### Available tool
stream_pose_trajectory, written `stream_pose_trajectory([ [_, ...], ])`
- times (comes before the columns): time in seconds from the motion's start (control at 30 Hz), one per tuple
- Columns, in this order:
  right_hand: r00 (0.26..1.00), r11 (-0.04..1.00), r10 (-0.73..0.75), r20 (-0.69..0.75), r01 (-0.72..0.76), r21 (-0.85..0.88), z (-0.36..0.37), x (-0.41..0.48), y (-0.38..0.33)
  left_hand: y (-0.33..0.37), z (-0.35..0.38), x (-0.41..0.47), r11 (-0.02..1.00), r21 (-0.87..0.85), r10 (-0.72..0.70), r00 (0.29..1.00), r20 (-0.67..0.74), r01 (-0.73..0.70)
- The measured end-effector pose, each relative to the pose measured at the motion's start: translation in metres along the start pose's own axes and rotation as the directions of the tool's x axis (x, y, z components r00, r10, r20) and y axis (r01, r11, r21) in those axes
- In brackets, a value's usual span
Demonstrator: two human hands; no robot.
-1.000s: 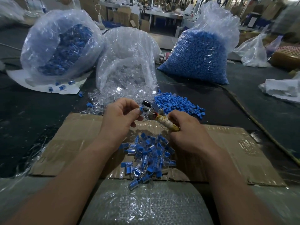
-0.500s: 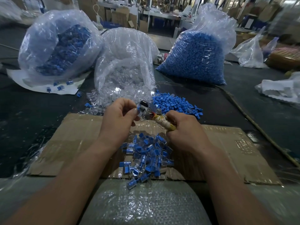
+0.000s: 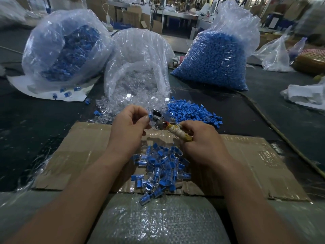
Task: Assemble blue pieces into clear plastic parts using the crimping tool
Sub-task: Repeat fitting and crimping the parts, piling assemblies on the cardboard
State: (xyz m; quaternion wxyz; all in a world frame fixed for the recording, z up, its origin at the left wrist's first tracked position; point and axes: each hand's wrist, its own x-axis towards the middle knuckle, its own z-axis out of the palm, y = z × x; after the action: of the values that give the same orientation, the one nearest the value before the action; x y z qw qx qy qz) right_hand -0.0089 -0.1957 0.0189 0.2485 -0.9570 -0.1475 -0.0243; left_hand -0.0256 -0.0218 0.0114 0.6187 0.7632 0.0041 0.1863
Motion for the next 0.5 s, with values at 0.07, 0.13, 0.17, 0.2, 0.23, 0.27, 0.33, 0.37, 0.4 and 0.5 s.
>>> stream_pose_trajectory([
  [0.07, 1.000, 1.000, -0.004, 0.015, 0.004, -0.011, -0.001, 0.000, 0.002, 0.001, -0.004, 0.002, 1.000, 0.016, -0.005, 0.999, -0.043, 0.006],
  [0.13, 1.000, 0.999, 0.005, 0.019, -0.004, -0.032, -0.003, -0.001, 0.003, 0.001, -0.008, 0.003, 1.000, -0.006, -0.010, 0.998, -0.068, 0.009],
  [0.17, 1.000, 0.999, 0.010, 0.019, -0.009, -0.042, -0.003, -0.001, 0.003, 0.002, -0.011, 0.003, 0.999, -0.034, -0.014, 0.998, -0.054, 0.013],
  [0.2, 1.000, 0.999, 0.015, 0.021, -0.014, -0.052, -0.004, -0.001, 0.003, 0.004, -0.013, 0.003, 0.997, -0.072, -0.023, 1.000, -0.017, 0.022],
  [0.23, 0.999, 0.998, 0.022, 0.027, -0.020, -0.065, -0.004, -0.002, 0.003, 0.005, -0.014, 0.002, 0.992, -0.117, -0.039, 0.998, 0.042, 0.044],
  [0.27, 0.999, 0.997, 0.029, 0.037, -0.026, -0.078, -0.004, -0.002, 0.003, 0.006, -0.016, 0.002, 0.984, -0.159, -0.062, 0.991, 0.117, 0.081],
  [0.33, 0.997, 0.994, 0.051, 0.057, -0.046, -0.094, -0.004, -0.001, 0.004, 0.008, -0.018, 0.002, 0.968, -0.175, -0.127, 0.952, 0.280, 0.180],
  [0.37, 0.996, 0.994, 0.068, 0.064, -0.062, -0.094, -0.004, 0.000, 0.005, 0.008, -0.018, 0.002, 0.963, -0.152, -0.159, 0.922, 0.353, 0.225],
  [0.4, 0.994, 0.993, 0.085, 0.068, -0.079, -0.092, -0.004, 0.001, 0.007, 0.009, -0.018, 0.001, 0.959, -0.123, -0.183, 0.893, 0.411, 0.254],
  [0.5, 0.990, 0.990, 0.118, 0.080, -0.111, -0.085, -0.005, 0.003, 0.012, 0.009, -0.018, 0.001, 0.961, -0.083, -0.189, 0.845, 0.500, 0.264],
])
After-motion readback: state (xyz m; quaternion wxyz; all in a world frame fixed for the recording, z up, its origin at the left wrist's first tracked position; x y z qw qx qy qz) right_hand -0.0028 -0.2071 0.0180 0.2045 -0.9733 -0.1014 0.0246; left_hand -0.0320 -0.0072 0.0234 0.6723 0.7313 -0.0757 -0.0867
